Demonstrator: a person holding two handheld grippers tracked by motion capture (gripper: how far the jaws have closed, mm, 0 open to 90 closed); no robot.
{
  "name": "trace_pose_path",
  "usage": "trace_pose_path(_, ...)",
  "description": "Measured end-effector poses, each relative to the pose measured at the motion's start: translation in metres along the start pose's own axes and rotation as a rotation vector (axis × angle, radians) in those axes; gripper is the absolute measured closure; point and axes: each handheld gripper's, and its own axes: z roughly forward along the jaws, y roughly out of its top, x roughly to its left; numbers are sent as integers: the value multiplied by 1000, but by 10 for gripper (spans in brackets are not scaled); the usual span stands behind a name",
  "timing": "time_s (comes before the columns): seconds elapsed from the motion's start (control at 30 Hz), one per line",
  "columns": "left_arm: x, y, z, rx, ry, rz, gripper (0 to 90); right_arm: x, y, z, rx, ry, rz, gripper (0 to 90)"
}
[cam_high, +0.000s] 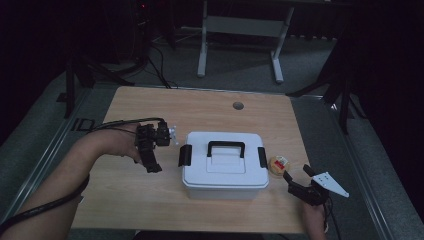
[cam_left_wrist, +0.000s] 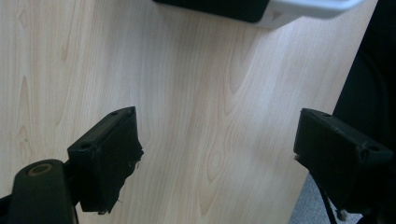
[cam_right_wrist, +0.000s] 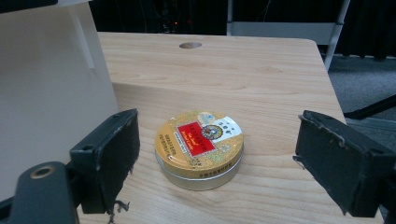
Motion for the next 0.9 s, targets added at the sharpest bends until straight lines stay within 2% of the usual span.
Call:
trace_pose_path(0.4,2,31,-2,-19,-23,45,139,0,0,0,-2,6,2,134)
trace_pose_path(0.67,1,54,3,17,-19,83,138,-1,0,0,-4,8,4,134)
trace_pose_path(0.9,1,72,2,11,-26,114,139,-1,0,-1,-3,11,3,134)
